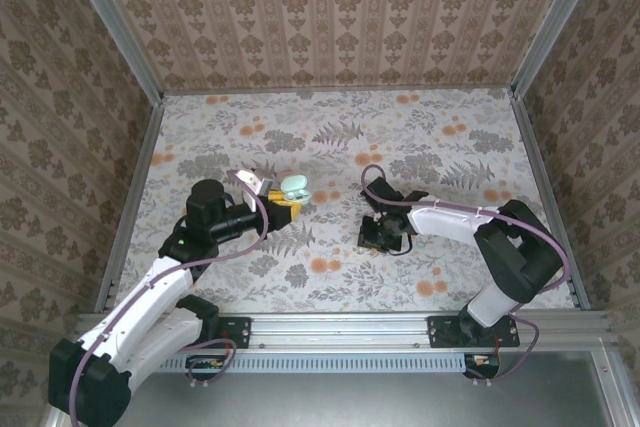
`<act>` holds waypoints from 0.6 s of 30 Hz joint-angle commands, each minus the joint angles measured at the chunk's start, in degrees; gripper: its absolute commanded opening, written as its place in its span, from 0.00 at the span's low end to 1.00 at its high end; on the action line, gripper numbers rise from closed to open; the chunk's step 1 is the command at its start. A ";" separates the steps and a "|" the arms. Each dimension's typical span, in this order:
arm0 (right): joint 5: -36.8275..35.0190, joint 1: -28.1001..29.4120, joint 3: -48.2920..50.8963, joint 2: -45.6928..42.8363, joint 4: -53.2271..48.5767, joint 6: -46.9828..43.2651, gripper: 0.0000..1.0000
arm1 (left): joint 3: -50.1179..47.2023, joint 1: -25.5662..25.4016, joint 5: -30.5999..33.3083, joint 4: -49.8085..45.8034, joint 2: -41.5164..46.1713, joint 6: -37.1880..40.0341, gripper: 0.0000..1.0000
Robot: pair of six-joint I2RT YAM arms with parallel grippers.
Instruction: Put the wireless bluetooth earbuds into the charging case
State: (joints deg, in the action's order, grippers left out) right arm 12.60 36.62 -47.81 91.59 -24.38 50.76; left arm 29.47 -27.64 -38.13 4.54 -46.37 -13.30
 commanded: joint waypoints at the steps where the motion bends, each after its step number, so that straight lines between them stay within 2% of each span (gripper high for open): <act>1: -1.42 -0.15 -3.19 -3.17 -4.71 -1.70 0.19 | -0.11 0.57 -0.70 1.46 -0.22 1.07 0.05; 7: -6.09 -0.10 -9.02 -14.28 -14.10 -3.67 0.17 | -0.69 0.45 -3.23 8.54 -2.29 3.66 0.06; 11: -7.91 0.23 -13.27 -20.78 -16.86 -4.42 0.15 | -0.08 0.17 -4.57 10.87 -3.98 7.24 0.05; 18: -8.21 3.44 -23.38 -21.67 -19.91 -5.50 0.14 | 1.40 -0.30 -6.45 13.75 -8.00 10.09 0.03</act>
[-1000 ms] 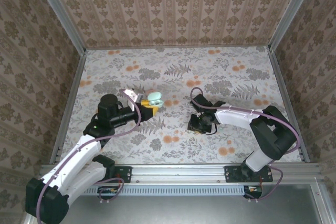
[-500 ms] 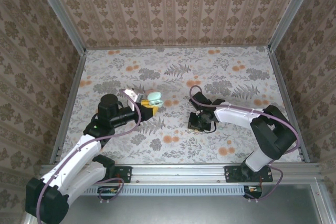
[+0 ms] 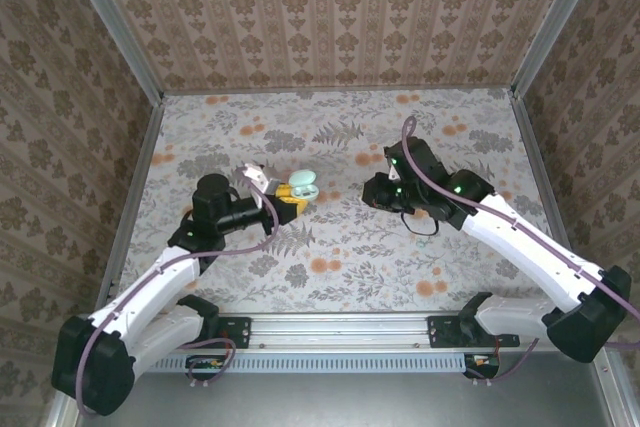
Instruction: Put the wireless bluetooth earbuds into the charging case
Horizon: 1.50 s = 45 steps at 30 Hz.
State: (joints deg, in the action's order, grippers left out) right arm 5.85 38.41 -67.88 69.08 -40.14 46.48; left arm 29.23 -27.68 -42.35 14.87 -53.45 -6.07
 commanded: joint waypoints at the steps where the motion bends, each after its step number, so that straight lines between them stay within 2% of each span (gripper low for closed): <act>1: -1.53 2.55 -4.87 1.50 -4.32 -1.26 0.14 | 2.01 -0.56 -2.22 3.23 -1.46 3.26 0.03; 8: -2.13 8.98 -14.77 7.35 -4.50 -2.77 0.14 | 3.41 -3.21 -0.73 1.39 -3.17 6.10 0.02; 11: -3.16 10.53 -16.06 9.71 -4.52 -3.15 0.14 | 4.19 -4.45 0.75 -0.24 -3.59 8.12 0.02; 19: -3.45 11.25 -16.54 13.27 -4.24 -2.29 0.14 | 6.00 -6.65 2.10 -3.16 -4.47 10.67 0.02; 45: -3.59 12.65 -19.75 17.92 -6.64 -3.58 0.15 | 6.54 -8.40 3.38 -5.36 -4.91 12.21 0.01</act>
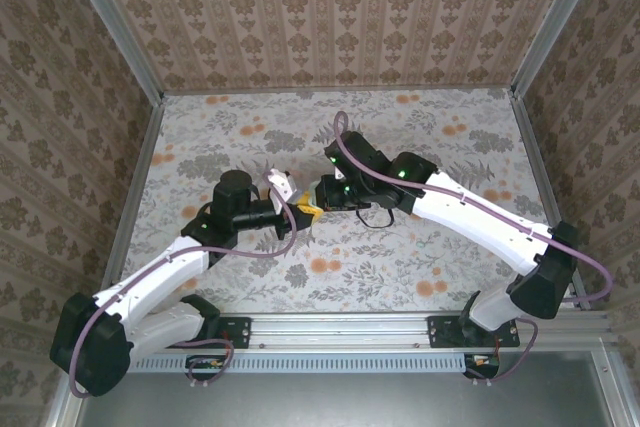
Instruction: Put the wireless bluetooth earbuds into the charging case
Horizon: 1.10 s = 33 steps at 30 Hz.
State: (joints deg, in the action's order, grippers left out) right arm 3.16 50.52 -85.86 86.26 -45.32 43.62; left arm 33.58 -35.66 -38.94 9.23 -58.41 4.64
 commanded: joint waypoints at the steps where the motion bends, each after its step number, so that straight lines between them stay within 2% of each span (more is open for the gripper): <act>1: -0.89 0.53 -1.98 1.00 -1.66 -0.77 0.15 | 2.26 -0.47 0.00 0.33 0.05 1.60 0.01; 10: -0.62 0.67 -2.64 2.31 -2.05 -0.81 0.18 | 2.30 -0.55 0.26 0.19 0.02 1.95 0.01; 15: -0.35 0.72 -2.81 2.26 -2.23 -0.86 0.27 | 2.45 -0.55 0.34 0.15 -0.17 2.19 0.01; 23: -0.61 0.64 -3.70 1.68 -2.51 -0.91 0.32 | 2.89 -0.55 0.22 -0.06 -0.82 2.30 0.01; 30: -1.21 0.54 -4.74 -0.70 -1.93 -0.81 0.33 | 2.71 -0.55 0.62 0.02 -0.58 2.43 0.01; 33: -1.31 -0.08 -3.88 -2.28 -1.17 -0.72 0.31 | 2.46 -0.55 0.51 0.45 -0.40 2.36 0.01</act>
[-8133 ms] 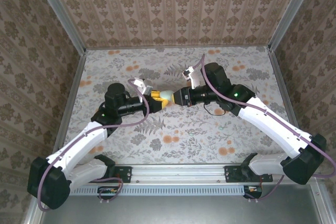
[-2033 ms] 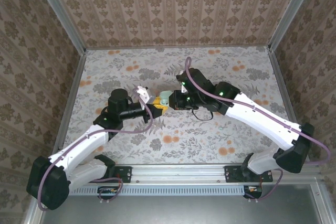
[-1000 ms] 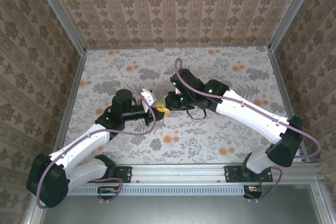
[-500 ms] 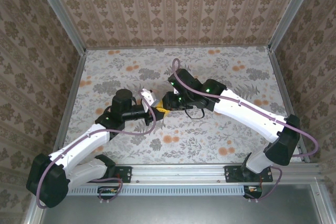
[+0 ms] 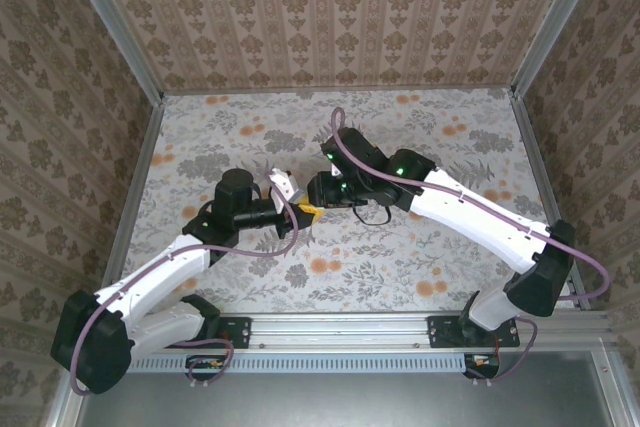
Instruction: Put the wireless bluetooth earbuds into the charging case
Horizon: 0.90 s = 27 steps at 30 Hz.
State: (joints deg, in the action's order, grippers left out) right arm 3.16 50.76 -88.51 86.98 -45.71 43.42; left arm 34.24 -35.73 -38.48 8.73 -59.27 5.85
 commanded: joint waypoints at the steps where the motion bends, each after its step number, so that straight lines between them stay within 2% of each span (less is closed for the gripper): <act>1: -1.31 -0.62 -0.75 -3.60 -0.30 -0.47 0.29 | 1.80 -0.49 -0.01 1.14 0.53 1.10 0.01; 5: 0.04 -1.17 2.41 -5.23 2.88 -0.26 0.23 | 1.24 -0.49 0.16 2.47 0.82 0.85 0.02; 11: 3.34 -1.06 4.16 -2.79 4.51 0.17 0.17 | 1.44 -0.74 0.40 2.85 0.98 1.07 0.01; 18: 3.87 -1.08 5.30 -1.02 4.66 -0.21 0.15 | -0.02 -1.01 1.30 4.32 2.71 1.04 0.00; 20: 3.92 -1.10 5.09 -1.25 4.58 -0.18 0.15 | -0.48 -0.97 3.38 4.52 3.31 1.27 0.00; 27: 4.72 -3.65 5.70 -6.60 5.91 1.42 0.16 | -2.26 -1.05 5.31 6.77 4.06 1.53 0.00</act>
State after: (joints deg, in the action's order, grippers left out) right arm 6.70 48.88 -83.40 84.75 -40.47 43.68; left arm 32.95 -36.36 -34.20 11.42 -56.55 6.11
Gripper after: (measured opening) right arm 0.155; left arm 0.273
